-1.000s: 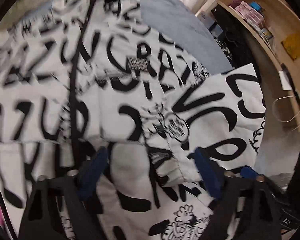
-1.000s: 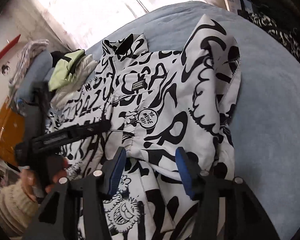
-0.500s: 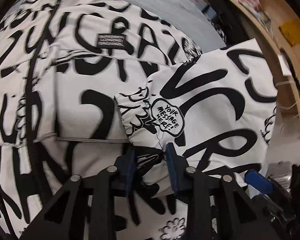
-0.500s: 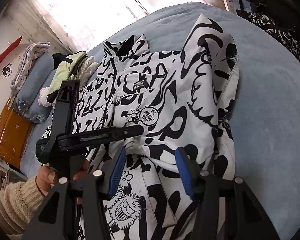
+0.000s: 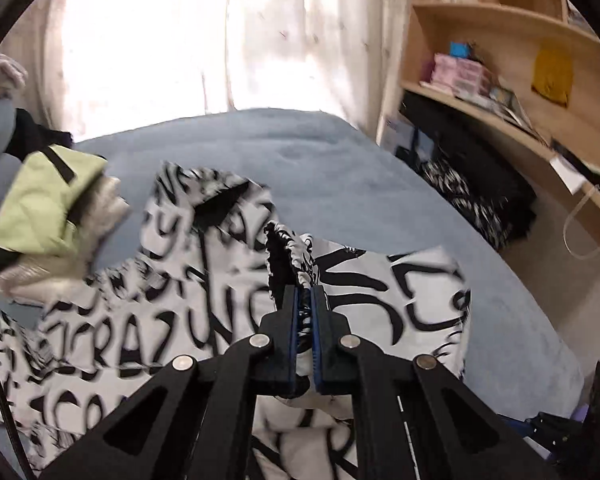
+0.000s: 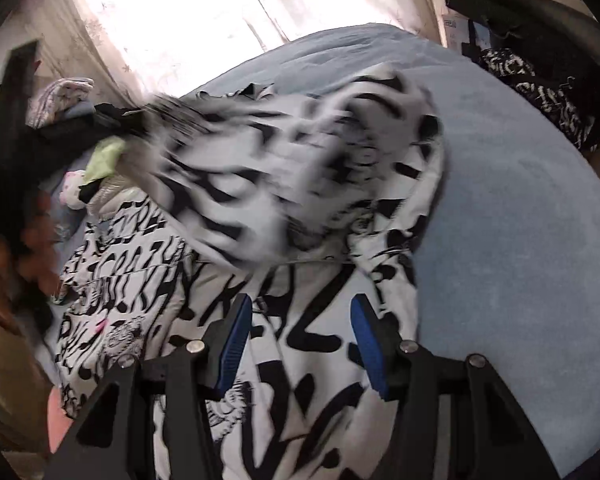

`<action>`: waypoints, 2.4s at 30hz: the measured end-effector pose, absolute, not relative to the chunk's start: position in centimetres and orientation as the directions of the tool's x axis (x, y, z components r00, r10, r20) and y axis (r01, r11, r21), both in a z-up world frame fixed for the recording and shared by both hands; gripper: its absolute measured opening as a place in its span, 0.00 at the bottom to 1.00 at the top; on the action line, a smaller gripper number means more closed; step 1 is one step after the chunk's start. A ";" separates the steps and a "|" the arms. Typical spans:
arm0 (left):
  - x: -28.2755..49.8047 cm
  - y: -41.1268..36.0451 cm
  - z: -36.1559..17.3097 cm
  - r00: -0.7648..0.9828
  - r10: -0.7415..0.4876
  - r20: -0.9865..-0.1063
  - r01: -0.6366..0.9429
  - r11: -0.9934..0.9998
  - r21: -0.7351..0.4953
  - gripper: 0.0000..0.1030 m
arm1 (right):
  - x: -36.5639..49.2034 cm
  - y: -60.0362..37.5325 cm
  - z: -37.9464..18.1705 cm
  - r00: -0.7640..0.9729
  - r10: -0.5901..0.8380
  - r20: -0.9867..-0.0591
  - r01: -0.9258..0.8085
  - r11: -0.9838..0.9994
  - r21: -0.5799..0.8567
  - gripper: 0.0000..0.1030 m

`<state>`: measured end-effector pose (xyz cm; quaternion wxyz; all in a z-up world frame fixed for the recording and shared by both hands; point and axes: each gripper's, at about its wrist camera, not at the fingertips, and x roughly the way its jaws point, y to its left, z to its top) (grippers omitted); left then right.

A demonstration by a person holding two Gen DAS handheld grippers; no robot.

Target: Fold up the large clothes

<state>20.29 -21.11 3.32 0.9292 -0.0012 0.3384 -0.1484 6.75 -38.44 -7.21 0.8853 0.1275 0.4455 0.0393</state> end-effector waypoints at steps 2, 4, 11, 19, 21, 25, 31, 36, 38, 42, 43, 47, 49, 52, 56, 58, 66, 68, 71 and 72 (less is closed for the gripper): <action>20.4 -20.1 4.2 0.722 -0.277 -0.634 0.257 0.958 -0.126 0.03 | 7.1 -39.0 -7.6 0.595 0.136 -0.792 0.070 0.973 0.220 0.50; 20.5 -18.7 4.4 0.711 -0.277 -0.646 0.241 0.960 -0.146 0.03 | 7.6 -39.4 -8.2 0.584 0.095 -0.806 0.081 0.981 0.174 0.50; 22.7 -16.1 2.5 0.678 -0.270 -0.684 0.212 0.962 -0.169 0.03 | 11.7 -38.4 -11.7 0.480 -0.049 -0.876 0.010 0.999 -0.050 0.50; 23.5 -10.9 1.6 0.677 -0.220 -0.702 0.164 0.975 -0.147 0.03 | 13.5 -38.0 -11.6 0.517 -0.140 -0.844 -0.014 0.985 -0.173 0.31; 23.9 -9.8 -0.1 0.655 -0.198 -0.729 0.143 0.980 -0.138 0.03 | 12.3 -41.4 -10.3 0.558 -0.057 -0.828 0.060 0.998 -0.029 0.30; 25.0 -8.2 -6.6 0.552 -0.175 -0.816 0.138 0.983 -0.118 0.04 | 11.4 -44.7 -11.4 0.521 -0.018 -0.853 0.120 0.991 0.053 0.29; 25.4 -4.6 -14.7 0.406 -0.228 -0.885 0.067 0.973 -0.220 0.16 | 9.6 -43.7 -11.2 0.445 0.095 -0.891 0.039 0.991 0.125 0.33; 25.5 -3.2 -16.2 0.364 -0.334 -0.869 0.041 0.938 -0.343 0.53 | 9.7 -45.4 -7.0 0.574 0.179 -0.799 0.069 0.962 0.264 0.65; 25.6 -3.5 -16.6 0.358 -0.359 -0.862 0.048 0.929 -0.367 0.53 | 11.6 -46.6 -6.8 0.584 0.180 -0.791 0.121 0.945 0.304 0.67; 26.0 -5.5 -16.7 0.387 -0.309 -0.868 0.093 0.950 -0.297 0.16 | 16.4 -47.0 -8.5 0.548 0.168 -0.819 0.198 0.926 0.322 0.67; 26.3 -5.9 -16.4 0.401 -0.294 -0.868 0.102 0.955 -0.277 0.11 | 16.9 -47.0 -9.0 0.539 0.169 -0.826 0.213 0.921 0.327 0.67; 26.7 -6.0 -13.0 0.534 -0.264 -0.803 0.141 0.964 -0.224 0.07 | 20.8 -47.4 -10.8 0.501 0.174 -0.848 0.258 0.905 0.339 0.67; 27.4 -5.6 -12.6 0.560 -0.226 -0.797 0.132 0.974 -0.184 0.07 | 21.6 -47.5 -11.5 0.492 0.176 -0.852 0.271 0.900 0.342 0.67; 28.5 -5.4 -13.7 0.516 -0.216 -0.829 0.132 0.976 -0.172 0.08 | 23.4 -48.0 -12.6 0.483 0.179 -0.857 0.295 0.888 0.352 0.67; 28.9 -5.7 -15.1 0.495 -0.191 -0.848 0.127 0.981 -0.148 0.09 | 25.5 -47.5 -13.7 0.474 0.200 -0.857 0.280 0.889 0.363 0.60; 28.9 -5.8 -14.8 0.519 -0.187 -0.834 0.136 0.981 -0.135 0.09 | 25.9 -46.5 -13.7 0.442 0.120 -0.889 0.274 0.926 0.261 0.04; 29.7 -6.0 -16.3 0.470 -0.125 -0.874 0.141 0.988 -0.066 0.19 | 25.2 -46.6 -13.4 0.412 0.009 -0.911 0.316 0.936 0.153 0.16; 29.3 -5.3 -15.2 0.476 -0.128 -0.870 0.123 0.989 -0.079 0.20 | 24.8 -46.0 -11.9 0.374 -0.087 -0.923 0.334 0.941 0.046 0.31; 28.2 -4.7 -13.0 0.535 -0.093 -0.840 0.106 0.993 -0.043 0.25 | 23.4 -43.9 -9.2 0.374 -0.206 -0.904 0.314 0.945 -0.085 0.39; 27.9 -4.6 -12.3 0.552 -0.082 -0.830 0.102 0.994 -0.030 0.27 | 22.8 -43.1 -8.3 0.383 -0.207 -0.900 0.302 0.949 -0.090 0.40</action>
